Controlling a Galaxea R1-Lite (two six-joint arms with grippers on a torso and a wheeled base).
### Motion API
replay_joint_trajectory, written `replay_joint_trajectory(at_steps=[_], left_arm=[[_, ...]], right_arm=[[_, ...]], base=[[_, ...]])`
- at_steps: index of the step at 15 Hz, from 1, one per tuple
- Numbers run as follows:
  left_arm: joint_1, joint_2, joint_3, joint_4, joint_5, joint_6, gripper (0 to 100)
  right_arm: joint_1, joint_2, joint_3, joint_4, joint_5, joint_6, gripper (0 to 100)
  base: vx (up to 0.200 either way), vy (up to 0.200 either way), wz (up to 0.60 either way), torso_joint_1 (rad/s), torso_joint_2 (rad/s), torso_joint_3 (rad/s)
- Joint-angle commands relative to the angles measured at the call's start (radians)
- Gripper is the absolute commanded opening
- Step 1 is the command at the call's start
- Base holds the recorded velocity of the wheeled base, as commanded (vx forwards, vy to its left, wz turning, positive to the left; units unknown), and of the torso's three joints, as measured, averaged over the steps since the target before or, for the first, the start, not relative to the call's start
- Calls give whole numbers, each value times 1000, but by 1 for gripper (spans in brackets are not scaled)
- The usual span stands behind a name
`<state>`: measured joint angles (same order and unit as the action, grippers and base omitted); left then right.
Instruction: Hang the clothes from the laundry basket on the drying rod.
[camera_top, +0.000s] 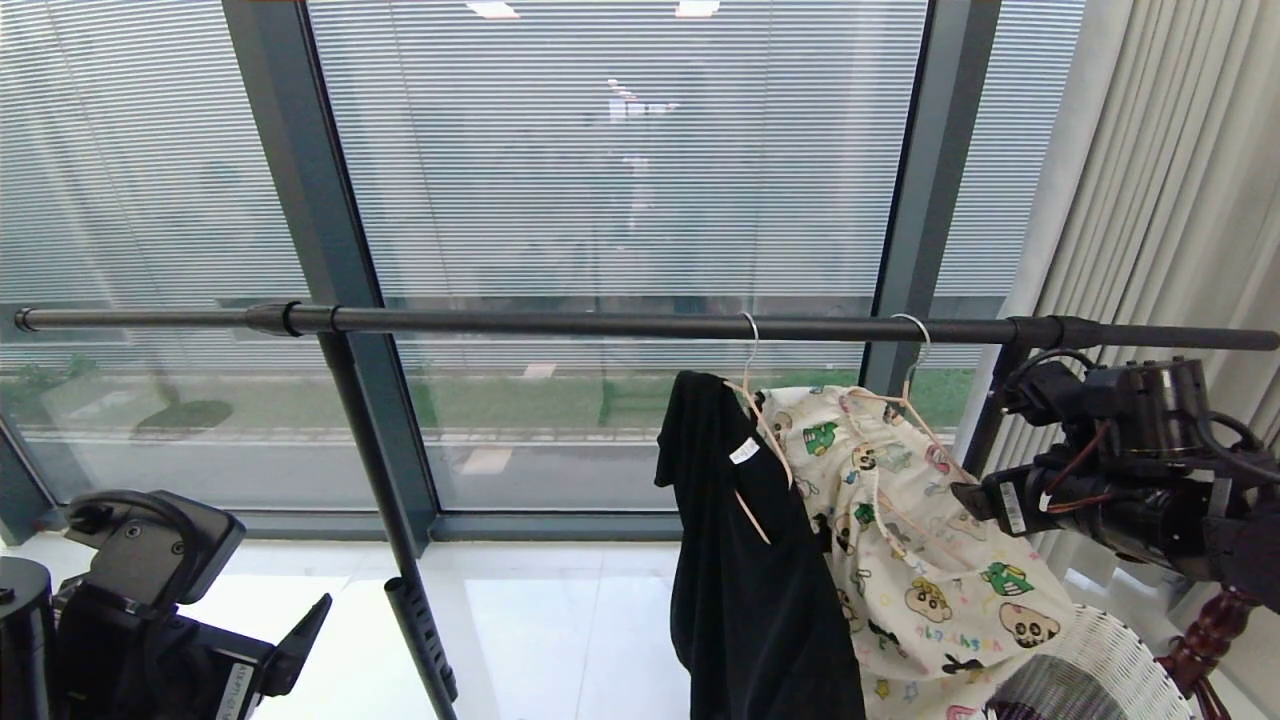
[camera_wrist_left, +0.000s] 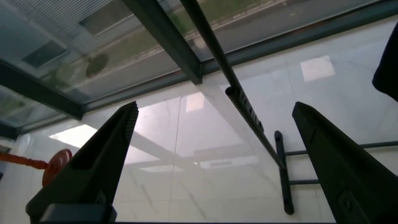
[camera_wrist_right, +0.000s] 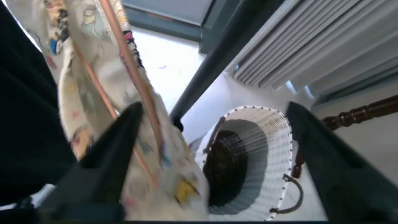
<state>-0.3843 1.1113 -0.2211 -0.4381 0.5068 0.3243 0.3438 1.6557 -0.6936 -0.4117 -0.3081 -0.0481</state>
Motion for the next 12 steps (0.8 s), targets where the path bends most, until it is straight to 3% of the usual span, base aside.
replay_joint_trajectory(at_steps=[1, 2, 4, 5, 7, 9, 10, 12], left_arm=[[11, -70, 19, 1, 1, -4, 100], [28, -94, 22, 1, 2, -5, 100], [148, -189, 63, 2, 2, -27, 100], [180, -212, 75, 2, 2, -39, 100], [294, -327, 126, 2, 2, -105, 100], [370, -421, 183, 2, 2, -119, 100], [421, -533, 221, 22, 2, -119, 100], [427, -716, 221, 164, 1, -116, 100]], right_arm=[[29, -202, 52, 33, 1, 42, 100], [29, -274, 66, 71, 3, 47, 100], [55, -556, 88, 297, 7, 111, 100], [58, -613, 88, 347, 7, 129, 100], [50, -878, 102, 582, 3, 172, 100], [0, -1042, 109, 775, 3, 172, 100], [-100, -1173, 123, 927, 3, 174, 100], [-249, -1341, 230, 964, 4, 174, 100]], base=[[0, 0, 0, 0, 0, 0], [0, 0, 0, 0, 0, 0], [0, 0, 0, 0, 0, 0], [0, 0, 0, 0, 0, 0], [0, 0, 0, 0, 0, 0], [0, 0, 0, 0, 0, 0], [0, 0, 0, 0, 0, 0], [0, 0, 0, 0, 0, 0]])
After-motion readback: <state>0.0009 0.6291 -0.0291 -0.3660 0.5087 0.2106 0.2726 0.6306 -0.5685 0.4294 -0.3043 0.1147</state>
